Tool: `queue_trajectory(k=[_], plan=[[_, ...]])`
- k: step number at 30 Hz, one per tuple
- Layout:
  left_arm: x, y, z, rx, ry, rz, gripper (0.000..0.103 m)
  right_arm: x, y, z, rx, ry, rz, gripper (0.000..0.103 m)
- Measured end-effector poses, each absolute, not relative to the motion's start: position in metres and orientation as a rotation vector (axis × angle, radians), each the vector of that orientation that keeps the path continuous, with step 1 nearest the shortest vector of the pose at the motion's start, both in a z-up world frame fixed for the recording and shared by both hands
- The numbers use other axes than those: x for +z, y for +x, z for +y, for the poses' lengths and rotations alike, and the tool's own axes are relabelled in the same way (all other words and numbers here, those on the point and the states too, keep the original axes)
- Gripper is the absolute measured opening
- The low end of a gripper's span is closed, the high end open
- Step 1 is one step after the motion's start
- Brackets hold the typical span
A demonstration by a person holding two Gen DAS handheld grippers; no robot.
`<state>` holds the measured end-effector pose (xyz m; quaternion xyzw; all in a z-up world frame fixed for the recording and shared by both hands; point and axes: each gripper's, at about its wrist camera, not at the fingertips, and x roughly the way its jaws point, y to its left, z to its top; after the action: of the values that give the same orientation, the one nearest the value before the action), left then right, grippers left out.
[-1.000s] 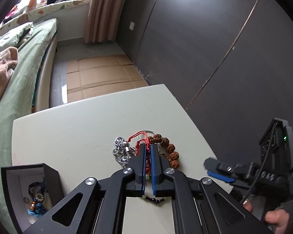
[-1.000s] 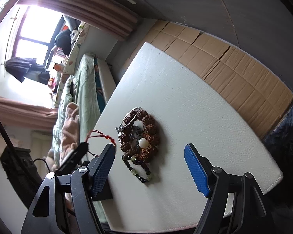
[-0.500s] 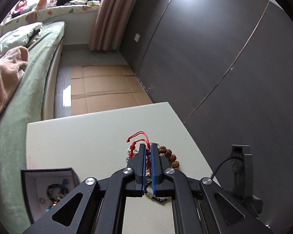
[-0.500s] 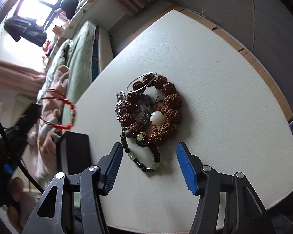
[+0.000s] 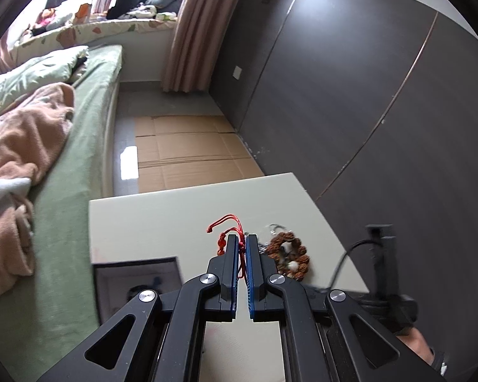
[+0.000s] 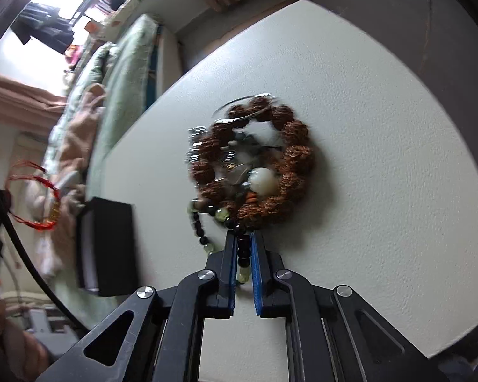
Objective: Organize jewelry
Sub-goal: 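Lift the red string bracelet with the left tool while the right tool grasps the black bead bracelet, then lower both bracelets into the black box and open both tools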
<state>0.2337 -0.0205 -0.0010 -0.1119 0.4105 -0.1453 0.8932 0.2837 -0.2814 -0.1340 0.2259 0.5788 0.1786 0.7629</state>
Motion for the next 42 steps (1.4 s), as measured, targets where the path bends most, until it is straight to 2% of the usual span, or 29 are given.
queue_trajectory(k=[5,13,18,22,23,24,25,26,27,42], plan=[[-0.003,0.224,0.000,-0.252,-0.238,0.860,0.004,-0.107,0.274,-0.273,0.455,0.472,1.155,0.010],[-0.006,0.217,0.021,-0.185,-0.244,0.884,0.004,-0.086,0.269,-0.251,0.530,0.472,1.095,0.010],[-0.028,0.227,0.034,-0.163,-0.294,1.018,0.005,-0.083,0.268,-0.242,0.550,0.473,1.095,0.010],[-0.037,0.227,0.044,-0.146,-0.342,1.050,0.008,-0.080,0.266,-0.235,0.571,0.471,1.088,0.010],[-0.035,0.226,0.044,-0.149,-0.343,1.047,0.019,-0.080,0.266,-0.233,0.577,0.473,1.084,0.010],[-0.033,0.225,0.045,-0.152,-0.344,1.037,0.042,-0.079,0.266,-0.231,0.583,0.476,1.081,0.010],[-0.030,0.223,0.046,-0.152,-0.346,1.017,0.055,-0.078,0.266,-0.230,0.594,0.482,1.077,0.010],[-0.027,0.222,0.047,-0.149,-0.347,1.001,0.075,-0.076,0.265,-0.228,0.612,0.491,1.068,0.010],[-0.022,0.219,0.048,-0.144,-0.346,0.974,0.082,-0.074,0.264,-0.226,0.623,0.495,1.061,0.010],[-0.027,0.200,0.093,-0.045,-0.437,0.967,0.083,-0.045,0.254,-0.164,0.887,0.506,0.923,0.010]])
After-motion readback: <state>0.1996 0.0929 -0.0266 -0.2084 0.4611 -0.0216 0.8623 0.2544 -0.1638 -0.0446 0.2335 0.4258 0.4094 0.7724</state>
